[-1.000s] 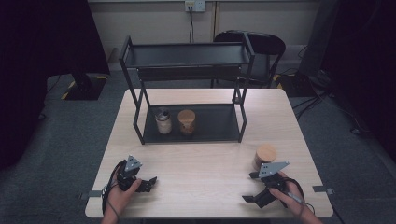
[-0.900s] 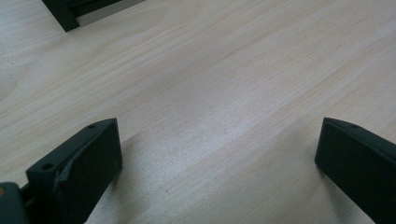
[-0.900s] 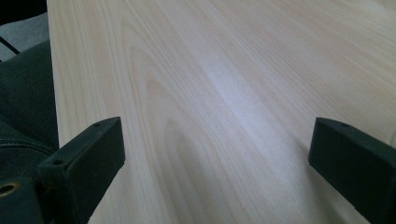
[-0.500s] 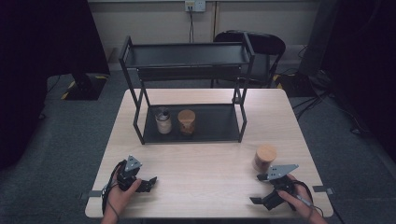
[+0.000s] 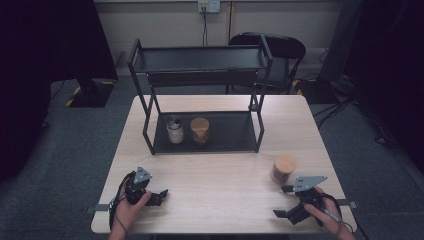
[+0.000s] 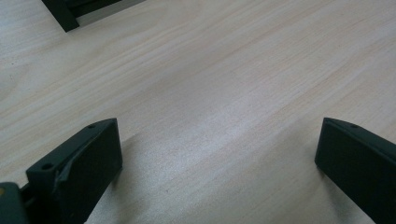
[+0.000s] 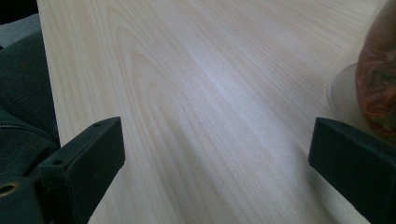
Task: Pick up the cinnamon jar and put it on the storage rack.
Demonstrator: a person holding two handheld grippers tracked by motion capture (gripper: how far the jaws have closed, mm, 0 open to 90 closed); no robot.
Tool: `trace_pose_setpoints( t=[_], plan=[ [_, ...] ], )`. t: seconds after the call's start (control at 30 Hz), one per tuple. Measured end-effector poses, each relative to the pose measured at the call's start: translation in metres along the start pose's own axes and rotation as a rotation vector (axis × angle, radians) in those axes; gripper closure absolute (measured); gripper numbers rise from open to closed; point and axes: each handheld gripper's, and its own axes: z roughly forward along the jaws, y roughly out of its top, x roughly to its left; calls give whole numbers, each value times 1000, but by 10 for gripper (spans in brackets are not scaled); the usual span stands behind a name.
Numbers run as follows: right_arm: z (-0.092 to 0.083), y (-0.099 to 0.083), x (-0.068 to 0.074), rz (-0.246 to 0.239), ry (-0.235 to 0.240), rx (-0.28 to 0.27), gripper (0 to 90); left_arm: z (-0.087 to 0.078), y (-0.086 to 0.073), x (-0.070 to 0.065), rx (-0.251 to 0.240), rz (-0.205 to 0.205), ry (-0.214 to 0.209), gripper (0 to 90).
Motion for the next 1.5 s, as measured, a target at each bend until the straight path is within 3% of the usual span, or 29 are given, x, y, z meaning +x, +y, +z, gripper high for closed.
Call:
trace_pose_setpoints(
  t=[0.43,0.8,0.97,1.5],
  plan=[
    [-7,-8,-3,17,-48,-2,27,0,0,0,0,1,-1,1],
    [-14,-14,-6,34,-136,-2,21,0,0,0,0,1,-1,1],
    [-17,-15,-8,57,-177,-7,21,0,0,0,0,1,-1,1],
    [-23,-16,-18,121,-246,-15,20,0,0,0,0,1,-1,1]
  ],
)
